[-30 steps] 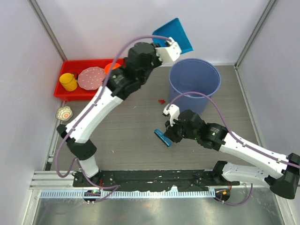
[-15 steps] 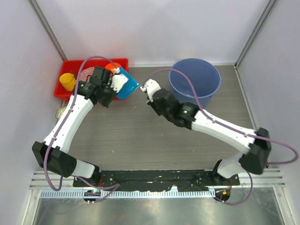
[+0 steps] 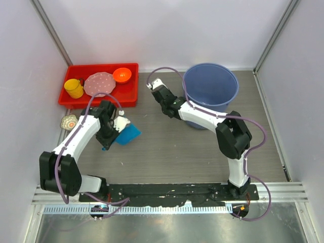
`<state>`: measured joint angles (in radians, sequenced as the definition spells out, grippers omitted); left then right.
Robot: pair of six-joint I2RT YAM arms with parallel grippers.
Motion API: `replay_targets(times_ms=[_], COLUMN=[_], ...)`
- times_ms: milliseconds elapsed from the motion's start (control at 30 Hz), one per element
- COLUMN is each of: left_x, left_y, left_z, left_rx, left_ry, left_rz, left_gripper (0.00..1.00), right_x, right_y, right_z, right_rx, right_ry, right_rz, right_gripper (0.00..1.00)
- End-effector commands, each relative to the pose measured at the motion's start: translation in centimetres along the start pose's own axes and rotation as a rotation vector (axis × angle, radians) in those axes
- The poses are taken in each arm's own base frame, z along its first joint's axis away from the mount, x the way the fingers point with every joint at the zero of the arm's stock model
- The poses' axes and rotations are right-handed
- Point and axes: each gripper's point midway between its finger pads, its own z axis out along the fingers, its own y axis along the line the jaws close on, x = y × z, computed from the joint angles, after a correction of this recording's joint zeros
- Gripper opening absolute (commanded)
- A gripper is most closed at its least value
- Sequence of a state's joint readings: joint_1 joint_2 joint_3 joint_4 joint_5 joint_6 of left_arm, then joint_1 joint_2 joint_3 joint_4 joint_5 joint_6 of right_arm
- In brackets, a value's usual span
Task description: Sweep away the paper scraps from the table
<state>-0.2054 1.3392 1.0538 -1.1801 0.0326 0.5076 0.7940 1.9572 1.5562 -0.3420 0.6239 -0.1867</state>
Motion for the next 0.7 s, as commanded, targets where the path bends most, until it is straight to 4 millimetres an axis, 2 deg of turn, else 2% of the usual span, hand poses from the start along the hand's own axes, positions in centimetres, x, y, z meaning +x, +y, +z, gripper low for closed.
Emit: replay_targets(times_ms=[0, 133, 200, 267, 333, 400, 433, 467, 533, 600, 633, 667], left_x=[0.3, 0.4, 1.1, 1.5, 1.4, 1.2, 1.1, 0.7, 0.3, -0.1, -0.3, -0.5], left_y=[-0.6, -0.2, 0.8, 0.6, 0.5, 0.3, 0.2, 0.1, -0.2, -0.2, -0.3, -0.3], left_z=[2.2, 4.9, 5.8, 6.8, 7.4, 7.8, 7.9, 8.0, 8.2, 8.6, 8.7, 8.7], left_rx=[0.065, 0.082, 0.022, 0.026, 0.029, 0.032, 0.031, 0.034, 0.036, 0.038, 0.043, 0.048], left_ry=[0.022, 0.101, 0.176, 0.239, 0.249, 0.265, 0.270, 0.272, 0.279, 0.294, 0.299, 0.306], left_rz=[0.020, -0.008, -0.019, 0.000, 0.014, 0.035, 0.043, 0.055, 0.082, 0.098, 0.106, 0.109], left_gripper=[0.00, 0.00, 0.00, 0.00, 0.00, 0.00, 0.00, 0.00, 0.00, 0.00, 0.00, 0.00], right_x=[-2.4, 0.2, 1.3, 1.8, 1.5, 1.3, 1.6, 0.9, 1.3, 1.1, 1.6, 1.5], right_y=[-1.3, 2.0, 4.6, 6.2, 8.5, 9.6, 11.6, 11.8, 14.7, 15.8, 16.9, 16.9], right_z=[1.2, 2.8, 2.5, 1.6, -0.1, -2.3, -3.8, -5.3, -7.9, -10.0, -11.1, -12.0], right_rx=[0.018, -0.124, -0.245, -0.330, -0.452, -0.527, -0.610, -0.636, -0.766, -0.835, -0.873, -0.885], right_ry=[-0.072, -0.026, -0.010, -0.002, -0.020, -0.044, -0.051, -0.081, -0.102, -0.122, -0.112, -0.110], right_rz=[0.058, 0.040, 0.033, 0.045, 0.055, 0.063, 0.062, 0.070, 0.078, 0.085, 0.076, 0.083], right_gripper=[0.01, 0.01, 0.01, 0.01, 0.01, 0.01, 0.01, 0.01, 0.01, 0.01, 0.01, 0.01])
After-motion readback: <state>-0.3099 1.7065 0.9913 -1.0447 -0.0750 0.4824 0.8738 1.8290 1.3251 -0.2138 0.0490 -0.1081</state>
